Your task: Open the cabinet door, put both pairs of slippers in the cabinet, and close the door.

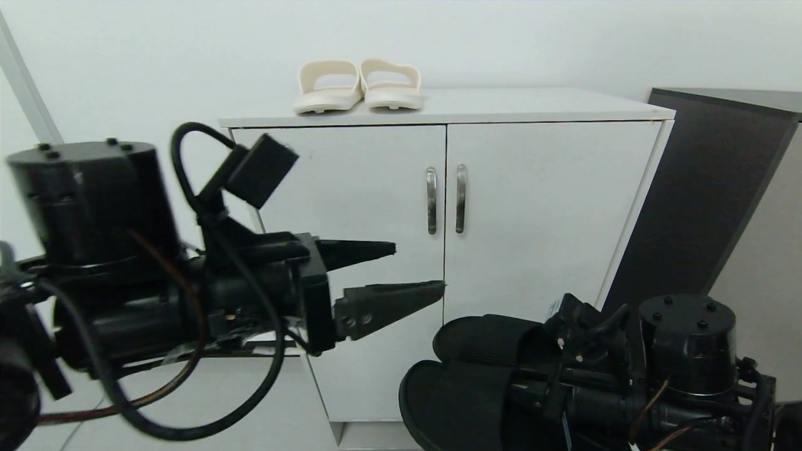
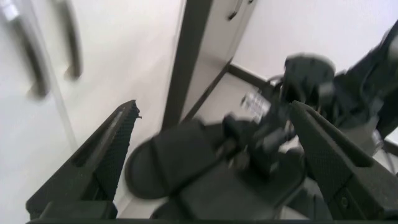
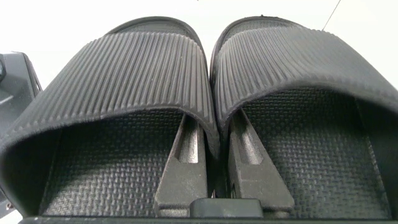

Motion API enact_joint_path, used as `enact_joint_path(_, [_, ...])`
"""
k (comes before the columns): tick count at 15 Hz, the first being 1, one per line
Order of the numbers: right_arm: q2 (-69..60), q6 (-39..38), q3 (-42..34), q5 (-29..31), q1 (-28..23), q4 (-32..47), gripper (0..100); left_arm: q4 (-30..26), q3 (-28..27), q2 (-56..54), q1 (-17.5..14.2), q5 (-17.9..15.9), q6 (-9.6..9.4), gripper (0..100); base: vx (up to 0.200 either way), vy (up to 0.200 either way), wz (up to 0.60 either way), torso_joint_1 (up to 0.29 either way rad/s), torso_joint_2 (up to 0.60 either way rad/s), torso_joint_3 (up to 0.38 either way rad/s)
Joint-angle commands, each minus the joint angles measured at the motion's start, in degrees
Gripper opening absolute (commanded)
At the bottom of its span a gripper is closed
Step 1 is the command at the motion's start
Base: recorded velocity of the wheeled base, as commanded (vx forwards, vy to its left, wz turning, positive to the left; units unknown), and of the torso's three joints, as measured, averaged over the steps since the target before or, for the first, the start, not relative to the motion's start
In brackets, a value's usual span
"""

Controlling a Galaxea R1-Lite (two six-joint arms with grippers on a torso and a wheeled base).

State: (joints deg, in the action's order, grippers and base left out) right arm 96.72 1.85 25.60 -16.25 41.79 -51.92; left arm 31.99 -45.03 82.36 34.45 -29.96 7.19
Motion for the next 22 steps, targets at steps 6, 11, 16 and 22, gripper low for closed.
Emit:
enact_joint_path(6, [2.42, 0.26, 0.06, -0.10, -0.30, -0.81, 0, 0.09, -17.90, 14.76, 2.02, -0.01, 6.87, 100, 0.000, 0.000, 0.00, 0.000, 0.00, 0.000])
enact_joint_path(11, [4.00, 0.08, -0.20, -0.01, -0.30, -3.01, 0, 0.09, -23.87, 20.74, 3.96, 5.53, 6.96, 100, 0.000, 0.000, 0.00, 0.000, 0.00, 0.000])
enact_joint_path(16, [3.91, 0.26, -0.38, -0.01, -0.13, -3.19, 0, -5.97, -30.03, 20.74, 4.66, 5.53, 7.13, 100, 0.000, 0.000, 0.00, 0.000, 0.00, 0.000])
enact_joint_path(22, [3.74, 0.17, -0.64, -0.01, -0.22, -3.45, 0, -8.70, -34.86, 23.11, 5.10, 8.26, 7.05, 100, 0.000, 0.000, 0.00, 0.000, 0.00, 0.000])
